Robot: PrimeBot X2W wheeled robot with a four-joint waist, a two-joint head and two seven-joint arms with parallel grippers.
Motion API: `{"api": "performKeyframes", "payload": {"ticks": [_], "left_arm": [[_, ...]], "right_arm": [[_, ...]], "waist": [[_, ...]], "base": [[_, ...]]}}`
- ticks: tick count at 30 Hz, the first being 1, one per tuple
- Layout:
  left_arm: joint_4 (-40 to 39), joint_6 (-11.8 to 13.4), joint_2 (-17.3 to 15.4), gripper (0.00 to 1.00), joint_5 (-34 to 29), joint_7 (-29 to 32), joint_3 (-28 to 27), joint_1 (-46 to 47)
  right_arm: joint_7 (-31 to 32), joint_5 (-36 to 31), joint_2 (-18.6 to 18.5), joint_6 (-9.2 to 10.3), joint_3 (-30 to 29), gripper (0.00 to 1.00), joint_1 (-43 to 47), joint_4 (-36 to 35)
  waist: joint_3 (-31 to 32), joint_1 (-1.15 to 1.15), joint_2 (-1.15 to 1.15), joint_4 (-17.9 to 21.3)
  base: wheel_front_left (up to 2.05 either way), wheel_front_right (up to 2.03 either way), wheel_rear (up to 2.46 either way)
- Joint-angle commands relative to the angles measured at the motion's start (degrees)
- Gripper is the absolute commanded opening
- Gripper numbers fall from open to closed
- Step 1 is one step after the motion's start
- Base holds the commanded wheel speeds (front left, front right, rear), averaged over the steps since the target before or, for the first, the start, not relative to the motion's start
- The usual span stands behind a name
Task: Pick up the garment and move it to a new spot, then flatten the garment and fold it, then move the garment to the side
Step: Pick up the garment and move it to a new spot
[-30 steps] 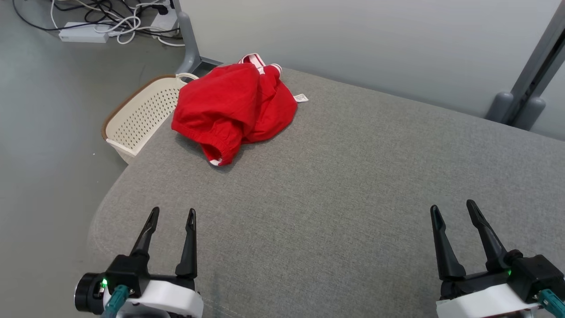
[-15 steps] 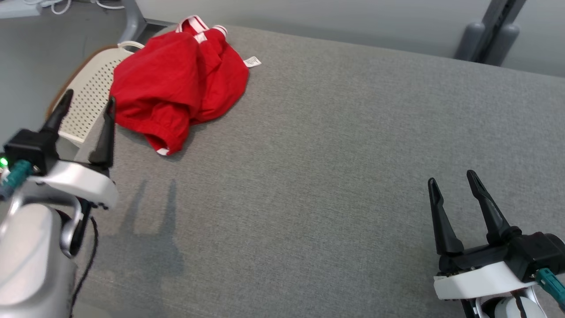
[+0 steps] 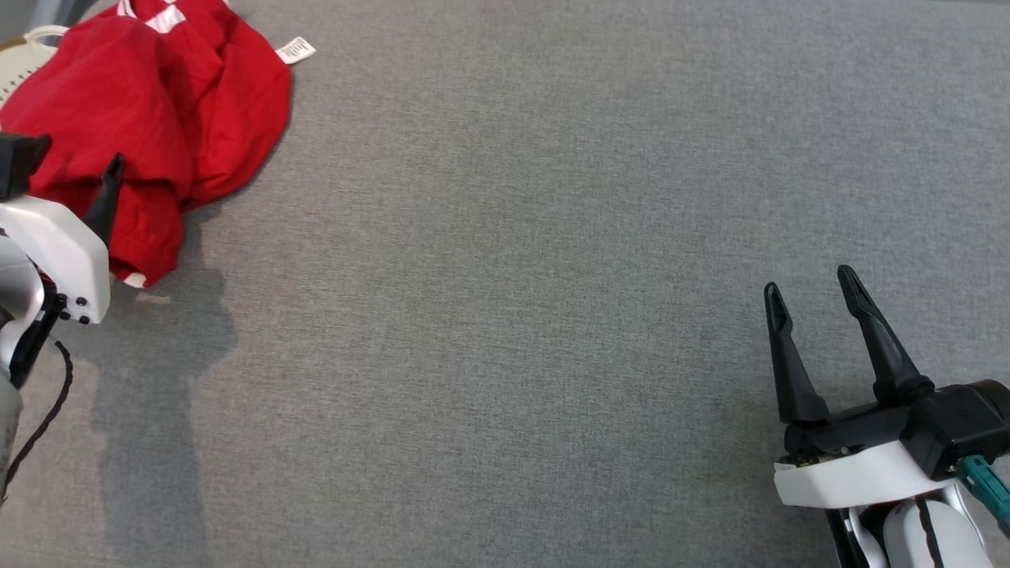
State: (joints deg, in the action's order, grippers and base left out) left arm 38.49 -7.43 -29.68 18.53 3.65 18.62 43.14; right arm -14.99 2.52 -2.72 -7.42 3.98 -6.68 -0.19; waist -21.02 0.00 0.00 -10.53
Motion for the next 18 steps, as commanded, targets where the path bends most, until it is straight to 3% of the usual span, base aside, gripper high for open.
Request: {"api": "performKeyframes", "payload": {"ticks": [1, 10, 11, 12, 13, 18], "left_arm": [[0.69, 0.04, -0.86, 1.0, 1.12, 0.42, 1.02, 1.44], [8.21, 0.02, -3.73, 1.0, 4.77, 0.72, 6.77, 5.78], [9.61, 0.02, -3.97, 0.36, 4.72, 0.62, 7.45, 6.46], [10.18, 0.02, -3.96, 0.1, 4.91, 0.54, 7.76, 6.75], [10.66, 0.01, -3.9, 0.0, 5.18, 0.57, 8.13, 6.94], [12.1, 0.01, -4.19, 0.0, 5.76, 0.17, 10.01, 8.06]], "right_arm": [[-0.3, -0.3, -0.31, -0.13, -0.07, 1.0, -0.82, -0.38], [-0.3, -0.39, -0.32, -0.12, 0.12, 1.0, -1.35, -1.04], [-0.3, -0.15, -0.32, -0.12, 0.13, 1.0, -1.46, -1.07], [-0.3, 0.02, -0.32, -0.12, 0.19, 1.0, -1.5, -1.05], [-0.3, 0.18, -0.32, -0.12, 0.23, 1.0, -1.53, -0.98], [-0.3, 0.99, -0.32, -0.12, 0.67, 1.0, -1.7, -0.51]], "waist": [[-1.85, 0.0, 0.0, 1.79], [-3.79, 0.0, 0.0, 3.47], [-3.94, 0.0, 0.0, 3.54], [-3.98, 0.0, 0.0, 3.54], [-3.97, 0.0, 0.0, 3.51], [-3.38, 0.0, 0.0, 3.19]], "base": [[0.0, 0.0, 0.0], [0.0, 0.0, 0.0], [0.0, 0.0, 0.0], [0.0, 0.0, 0.0], [0.0, 0.0, 0.0], [0.0, 0.0, 0.0]]}}
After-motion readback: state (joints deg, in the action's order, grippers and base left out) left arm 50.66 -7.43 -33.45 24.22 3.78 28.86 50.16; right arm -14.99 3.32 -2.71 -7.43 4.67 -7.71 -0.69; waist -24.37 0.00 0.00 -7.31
